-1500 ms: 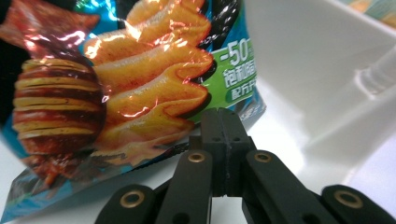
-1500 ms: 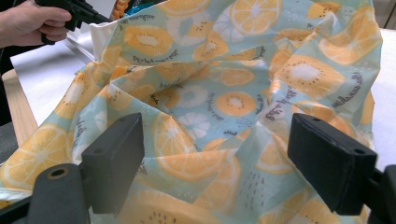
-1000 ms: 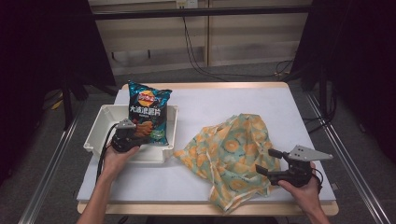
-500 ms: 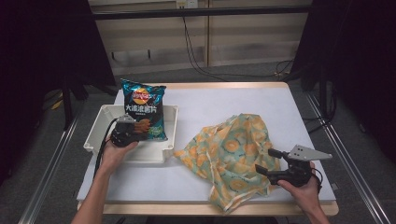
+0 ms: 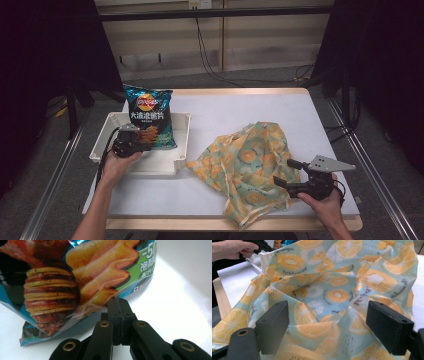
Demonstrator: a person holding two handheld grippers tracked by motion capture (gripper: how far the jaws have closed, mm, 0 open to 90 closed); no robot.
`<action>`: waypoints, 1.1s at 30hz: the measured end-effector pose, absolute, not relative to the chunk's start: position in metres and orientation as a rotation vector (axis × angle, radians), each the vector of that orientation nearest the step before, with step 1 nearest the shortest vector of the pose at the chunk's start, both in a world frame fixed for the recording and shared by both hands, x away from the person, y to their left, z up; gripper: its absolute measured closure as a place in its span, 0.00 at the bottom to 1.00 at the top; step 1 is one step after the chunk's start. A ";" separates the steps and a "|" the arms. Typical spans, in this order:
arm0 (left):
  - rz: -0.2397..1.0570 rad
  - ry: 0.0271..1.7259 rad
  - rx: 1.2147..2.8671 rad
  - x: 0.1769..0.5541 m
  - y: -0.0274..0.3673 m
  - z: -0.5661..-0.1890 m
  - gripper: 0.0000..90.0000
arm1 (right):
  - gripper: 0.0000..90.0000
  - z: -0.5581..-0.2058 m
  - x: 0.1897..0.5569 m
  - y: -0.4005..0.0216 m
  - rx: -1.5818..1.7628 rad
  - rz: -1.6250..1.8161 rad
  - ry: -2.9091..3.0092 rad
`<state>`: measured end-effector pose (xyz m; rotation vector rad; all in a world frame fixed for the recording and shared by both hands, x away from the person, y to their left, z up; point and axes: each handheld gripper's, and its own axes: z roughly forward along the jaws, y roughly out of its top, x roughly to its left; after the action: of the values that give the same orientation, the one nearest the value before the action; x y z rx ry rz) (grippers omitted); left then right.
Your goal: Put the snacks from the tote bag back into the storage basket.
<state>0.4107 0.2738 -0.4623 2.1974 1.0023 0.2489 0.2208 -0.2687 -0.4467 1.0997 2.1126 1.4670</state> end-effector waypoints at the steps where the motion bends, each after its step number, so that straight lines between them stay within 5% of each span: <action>1: 0.241 1.013 2.194 0.411 0.274 -0.462 1.00 | 0.20 -0.447 0.221 -0.268 1.101 1.468 2.111; 33: 0.273 1.073 2.166 0.423 0.273 -0.468 0.97 | 0.20 -0.447 0.221 -0.269 1.096 1.465 2.110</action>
<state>0.4229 0.2732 -0.4679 2.1664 1.0731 0.2734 0.2206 -0.2695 -0.4470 1.0956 2.1103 1.4654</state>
